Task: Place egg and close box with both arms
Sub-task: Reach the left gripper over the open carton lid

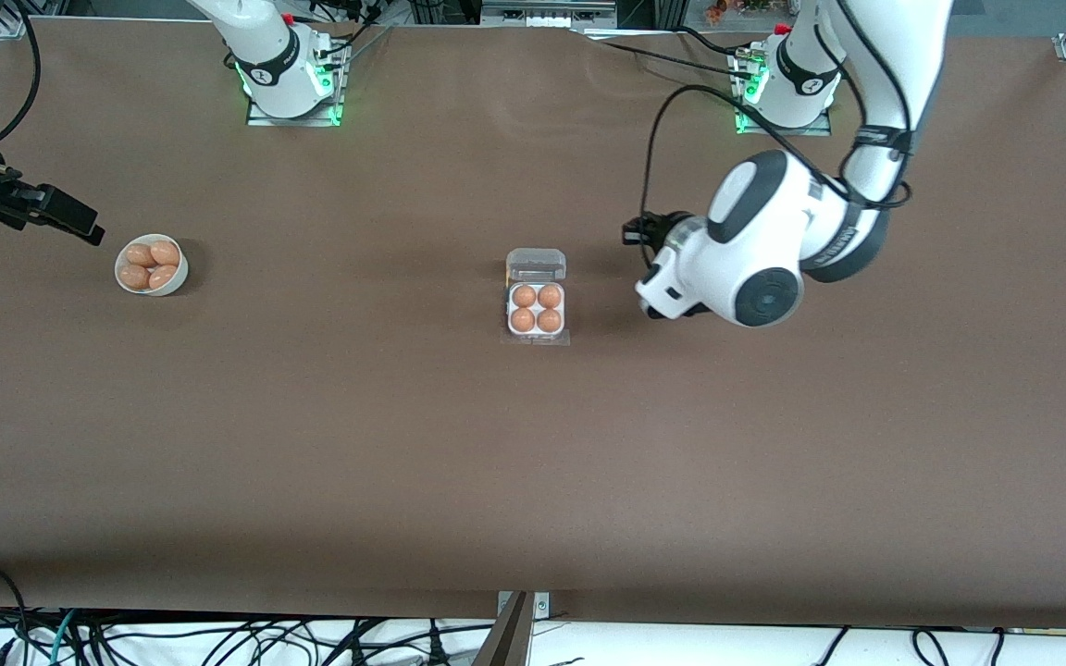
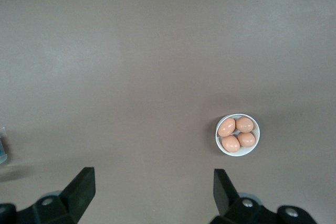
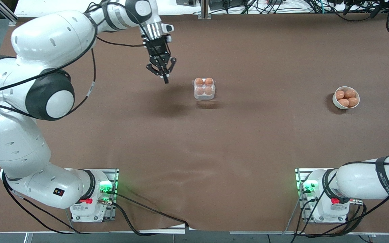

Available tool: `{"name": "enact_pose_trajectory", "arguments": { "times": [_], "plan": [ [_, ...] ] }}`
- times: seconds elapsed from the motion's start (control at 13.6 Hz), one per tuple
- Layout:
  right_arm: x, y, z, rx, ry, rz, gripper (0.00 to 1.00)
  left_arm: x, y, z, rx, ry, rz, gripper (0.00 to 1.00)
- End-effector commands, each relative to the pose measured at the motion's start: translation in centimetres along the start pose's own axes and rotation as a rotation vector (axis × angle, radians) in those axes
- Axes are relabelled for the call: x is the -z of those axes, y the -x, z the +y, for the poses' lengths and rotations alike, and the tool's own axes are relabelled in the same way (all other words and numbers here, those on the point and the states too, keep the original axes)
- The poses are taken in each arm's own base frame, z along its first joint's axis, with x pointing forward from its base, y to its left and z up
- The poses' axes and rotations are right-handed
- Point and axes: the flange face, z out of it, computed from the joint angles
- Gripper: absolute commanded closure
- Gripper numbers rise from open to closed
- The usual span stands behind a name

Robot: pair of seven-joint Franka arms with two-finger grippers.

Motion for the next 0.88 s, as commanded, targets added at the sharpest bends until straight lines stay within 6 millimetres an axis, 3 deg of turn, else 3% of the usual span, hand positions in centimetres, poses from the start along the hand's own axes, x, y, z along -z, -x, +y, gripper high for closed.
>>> {"name": "enact_pose_trajectory", "arguments": {
  "times": [0.0,0.44,0.81],
  "plan": [
    [0.6,-0.1,-0.1,0.001,-0.016,0.008,0.00,-2.0,0.4,3.3,0.034,-0.001,-0.037,1.00],
    [0.6,-0.1,-0.2,0.003,-0.016,0.008,0.00,-6.4,0.3,11.0,0.089,-0.032,-0.009,1.00],
    [0.6,-0.1,-0.2,0.003,-0.016,0.008,0.00,-10.7,-0.2,13.7,0.089,-0.045,0.021,1.00]
  ]
}}
